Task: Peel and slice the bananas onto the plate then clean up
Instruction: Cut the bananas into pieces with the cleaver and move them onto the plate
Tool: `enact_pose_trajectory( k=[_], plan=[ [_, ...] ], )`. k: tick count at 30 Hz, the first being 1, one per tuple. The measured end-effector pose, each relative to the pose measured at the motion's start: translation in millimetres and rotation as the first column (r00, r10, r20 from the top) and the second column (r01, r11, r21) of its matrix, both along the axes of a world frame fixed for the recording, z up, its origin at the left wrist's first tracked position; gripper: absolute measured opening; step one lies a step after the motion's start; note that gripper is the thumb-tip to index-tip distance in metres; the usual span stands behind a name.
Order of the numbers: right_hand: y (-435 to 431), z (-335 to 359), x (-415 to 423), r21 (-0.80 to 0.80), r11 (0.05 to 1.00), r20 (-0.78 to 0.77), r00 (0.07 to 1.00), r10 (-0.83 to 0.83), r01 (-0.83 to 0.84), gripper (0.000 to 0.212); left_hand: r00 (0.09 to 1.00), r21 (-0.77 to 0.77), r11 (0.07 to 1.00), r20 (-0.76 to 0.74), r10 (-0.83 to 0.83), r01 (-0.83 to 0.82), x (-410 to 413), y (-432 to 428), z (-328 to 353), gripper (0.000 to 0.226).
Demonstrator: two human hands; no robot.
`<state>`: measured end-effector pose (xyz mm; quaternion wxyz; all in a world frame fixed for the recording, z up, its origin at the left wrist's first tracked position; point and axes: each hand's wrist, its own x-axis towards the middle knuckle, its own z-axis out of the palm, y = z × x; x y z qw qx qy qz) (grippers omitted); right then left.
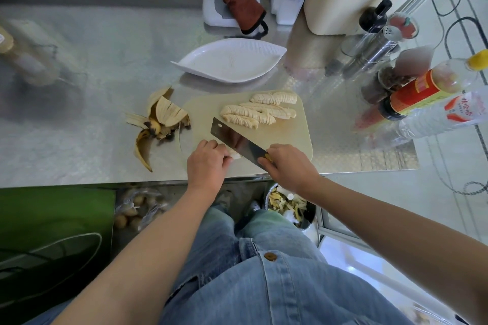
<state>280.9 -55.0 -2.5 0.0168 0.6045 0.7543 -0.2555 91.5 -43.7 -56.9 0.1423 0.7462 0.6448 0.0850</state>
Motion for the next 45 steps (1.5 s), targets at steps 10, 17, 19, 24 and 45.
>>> enact_pose_trajectory(
  k=[10, 17, 19, 24, 45],
  plan=[
    [0.0, -0.7, -2.5, -0.003, 1.0, 0.013, 1.0, 0.004, -0.004, 0.028, 1.0, -0.004, 1.0, 0.019, 0.013, -0.013, -0.2, -0.1, -0.3, 0.011],
    [-4.8, -6.3, -3.8, -0.052, 0.999, 0.063, 0.998, 0.005, -0.002, 0.031, 0.999, -0.019, 1.0, 0.037, 0.017, -0.016, -0.2, -0.7, -0.6, 0.01],
    [-4.4, -6.1, -2.7, -0.056, 0.998, 0.056, 0.998, 0.008, -0.004, 0.031, 0.999, -0.02, 1.0, 0.035, 0.016, -0.016, -0.3, -0.5, 0.1, 0.01],
    [-2.0, -3.3, -1.2, -0.028, 0.999, -0.001, 1.0, -0.024, 0.024, 0.029, 1.0, 0.007, 1.0, 0.016, 0.015, -0.015, -0.4, -0.4, -1.2, 0.009],
    [-3.5, -5.6, -1.4, -0.032, 0.999, 0.017, 0.999, -0.034, 0.035, 0.029, 1.0, 0.012, 1.0, 0.031, 0.003, -0.004, -1.4, -0.8, -2.7, 0.009]
  ],
)
